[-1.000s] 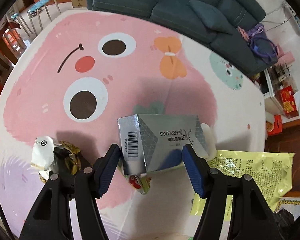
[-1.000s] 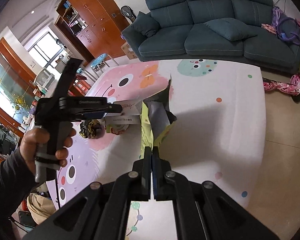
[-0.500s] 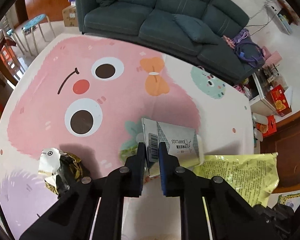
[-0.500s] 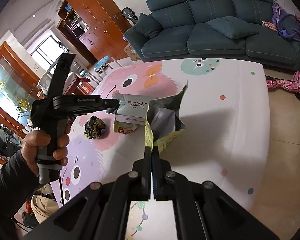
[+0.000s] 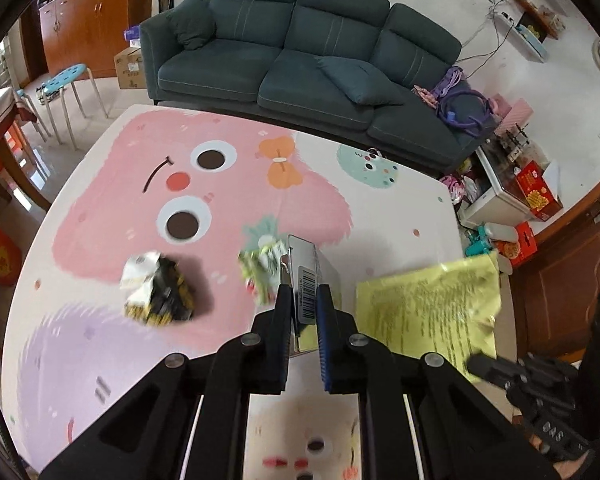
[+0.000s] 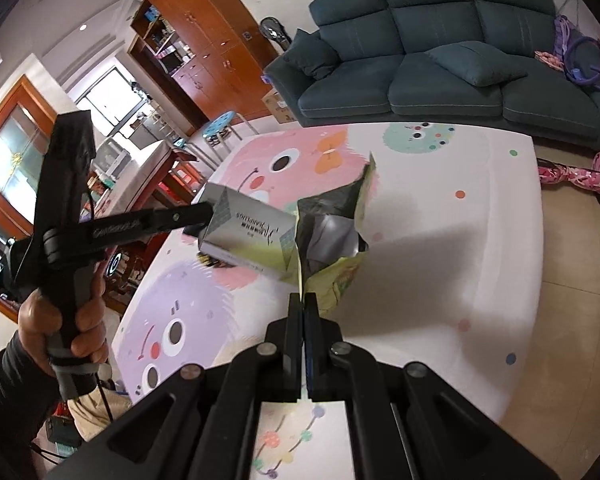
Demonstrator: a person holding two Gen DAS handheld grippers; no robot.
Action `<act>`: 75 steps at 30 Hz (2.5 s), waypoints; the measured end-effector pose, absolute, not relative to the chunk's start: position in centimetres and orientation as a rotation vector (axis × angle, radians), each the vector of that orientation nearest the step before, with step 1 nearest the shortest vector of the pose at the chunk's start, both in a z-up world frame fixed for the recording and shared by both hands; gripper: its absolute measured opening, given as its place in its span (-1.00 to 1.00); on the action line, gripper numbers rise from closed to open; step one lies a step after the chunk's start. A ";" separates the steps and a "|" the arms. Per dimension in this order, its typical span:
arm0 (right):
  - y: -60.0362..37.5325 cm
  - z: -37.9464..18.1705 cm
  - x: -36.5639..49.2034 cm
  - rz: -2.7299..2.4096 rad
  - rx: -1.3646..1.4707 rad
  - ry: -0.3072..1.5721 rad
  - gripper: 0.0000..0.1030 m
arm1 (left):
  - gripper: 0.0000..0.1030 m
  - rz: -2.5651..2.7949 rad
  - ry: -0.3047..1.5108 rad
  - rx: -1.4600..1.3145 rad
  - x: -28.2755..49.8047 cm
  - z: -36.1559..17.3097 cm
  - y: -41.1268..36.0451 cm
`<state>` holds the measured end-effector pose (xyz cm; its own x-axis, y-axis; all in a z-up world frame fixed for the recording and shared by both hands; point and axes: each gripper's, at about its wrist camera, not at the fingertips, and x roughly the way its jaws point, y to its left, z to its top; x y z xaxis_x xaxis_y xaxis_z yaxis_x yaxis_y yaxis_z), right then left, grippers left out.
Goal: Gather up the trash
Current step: 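Lift the silver box and yellow-green bag and carry them toward the bin, then open both tools over the bin to drop the box and bag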
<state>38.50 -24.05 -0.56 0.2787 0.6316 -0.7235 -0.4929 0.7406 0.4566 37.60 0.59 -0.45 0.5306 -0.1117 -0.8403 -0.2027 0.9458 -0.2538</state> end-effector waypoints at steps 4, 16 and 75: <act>-23.2 1.0 36.1 0.803 0.142 1.027 -0.99 | -0.83 0.066 1.004 -0.348 32.4 1.2 0.9; -19.6 5.5 21.7 0.932 0.078 0.996 -0.99 | -0.83 0.080 0.956 -0.379 13.5 4.5 3.3; -12.2 -45.0 1.0 0.744 -0.385 1.431 -0.49 | -0.52 0.302 1.371 -0.471 -5.0 -45.4 3.9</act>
<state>1.00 -12.24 -44.98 -0.0286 0.2292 -0.9730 -0.6651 0.7223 0.1897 -5.04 3.86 -45.42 0.1823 -0.0646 -0.9811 -0.4714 0.8700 -0.1449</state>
